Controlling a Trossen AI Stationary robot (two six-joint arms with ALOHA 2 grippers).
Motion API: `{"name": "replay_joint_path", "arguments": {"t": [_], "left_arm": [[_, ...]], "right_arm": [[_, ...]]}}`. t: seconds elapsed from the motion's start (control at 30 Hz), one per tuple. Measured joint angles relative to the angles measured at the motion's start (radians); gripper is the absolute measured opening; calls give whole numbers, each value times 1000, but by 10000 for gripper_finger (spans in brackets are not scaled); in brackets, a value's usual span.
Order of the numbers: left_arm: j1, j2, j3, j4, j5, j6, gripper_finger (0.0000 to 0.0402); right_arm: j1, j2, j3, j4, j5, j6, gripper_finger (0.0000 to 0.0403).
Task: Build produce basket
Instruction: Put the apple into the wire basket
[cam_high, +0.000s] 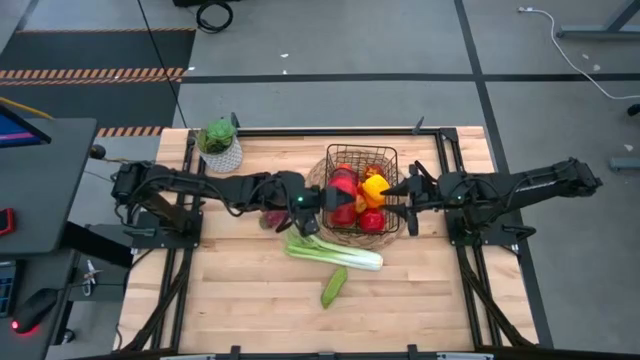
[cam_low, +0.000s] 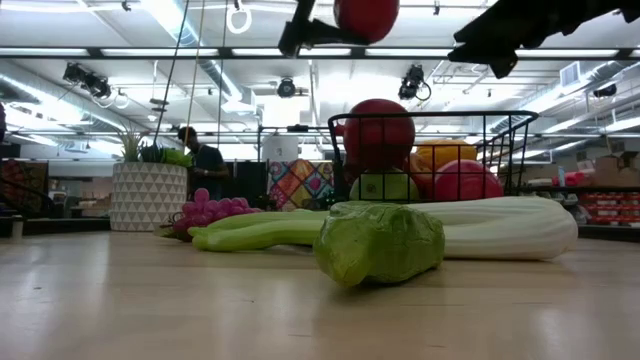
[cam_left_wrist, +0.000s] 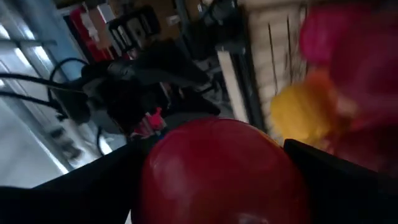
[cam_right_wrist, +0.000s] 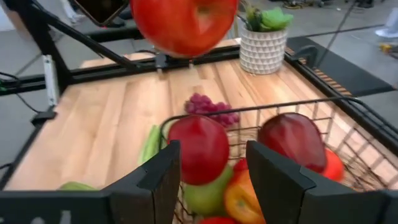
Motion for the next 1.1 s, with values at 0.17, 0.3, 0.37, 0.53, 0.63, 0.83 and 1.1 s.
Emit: {"name": "replay_joint_path", "arguments": {"t": [0.17, 0.3, 0.37, 0.53, 0.63, 0.83, 1.1], "left_arm": [[20, 0, 0, 4, 1, 307, 378], [23, 0, 0, 4, 2, 555, 378], [17, 0, 0, 5, 2, 663, 378], [1, 0, 0, 30, 63, 763, 378], [-7, 0, 0, 79, 84, 768, 378], [-17, 0, 0, 79, 84, 672, 378], [25, 0, 0, 78, 132, -177, 378]], "right_arm": [[-1, -21, 0, -26, 47, -43, 187], [-1, -22, 0, -32, 49, -50, 187], [-1, -21, 0, -35, 49, -46, 187], [-1, -11, 0, -31, 49, -42, 187], [-1, -8, 0, -31, 49, -42, 187], [-1, -8, 0, -20, 49, -43, 187], [-1, -9, 0, -13, 49, -45, 187]]}}
